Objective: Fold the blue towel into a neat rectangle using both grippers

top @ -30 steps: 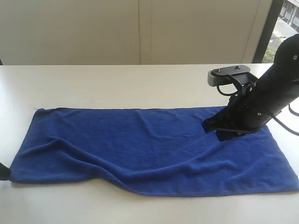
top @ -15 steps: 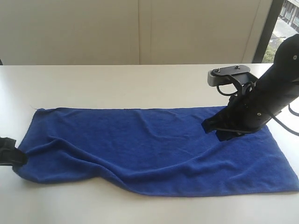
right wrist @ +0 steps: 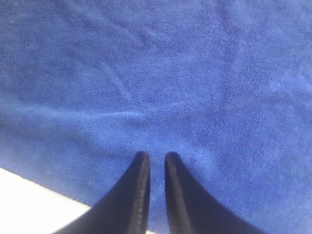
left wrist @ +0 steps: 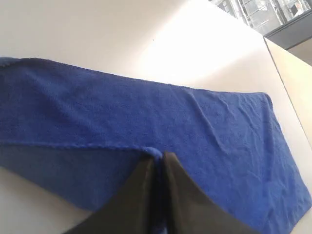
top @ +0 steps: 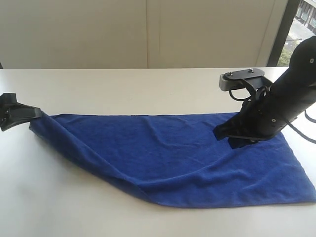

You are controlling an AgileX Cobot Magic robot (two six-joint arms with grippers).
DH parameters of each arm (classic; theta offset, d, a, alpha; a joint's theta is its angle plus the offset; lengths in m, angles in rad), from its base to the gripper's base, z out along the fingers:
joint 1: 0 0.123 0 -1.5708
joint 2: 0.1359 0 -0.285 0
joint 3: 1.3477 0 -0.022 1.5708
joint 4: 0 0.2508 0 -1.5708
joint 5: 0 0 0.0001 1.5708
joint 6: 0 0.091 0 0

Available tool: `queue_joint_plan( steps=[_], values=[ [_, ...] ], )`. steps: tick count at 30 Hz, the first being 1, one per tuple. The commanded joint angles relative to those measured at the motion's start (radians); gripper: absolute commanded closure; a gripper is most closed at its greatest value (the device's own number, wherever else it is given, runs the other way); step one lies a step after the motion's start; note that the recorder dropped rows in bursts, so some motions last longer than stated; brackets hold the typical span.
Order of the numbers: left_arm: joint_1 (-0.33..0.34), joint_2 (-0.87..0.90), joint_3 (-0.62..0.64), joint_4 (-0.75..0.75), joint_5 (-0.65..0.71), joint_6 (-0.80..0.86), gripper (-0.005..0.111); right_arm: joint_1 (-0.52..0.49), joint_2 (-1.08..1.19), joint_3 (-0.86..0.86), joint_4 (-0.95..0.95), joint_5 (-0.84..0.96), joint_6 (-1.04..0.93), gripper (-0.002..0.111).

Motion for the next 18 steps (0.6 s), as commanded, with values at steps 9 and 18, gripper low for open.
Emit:
queue_joint_plan(
  steps=[9,18],
  values=[
    [-0.021,0.046,-0.002,-0.019,0.001,0.029,0.052,-0.003,-0.01,0.003,0.001,-0.016,-0.015,0.096],
    [-0.023,0.042,-0.002,0.335,-0.094,-0.117,0.052,-0.003,-0.01,0.003,0.001,-0.016,-0.015,0.096]
  ],
)
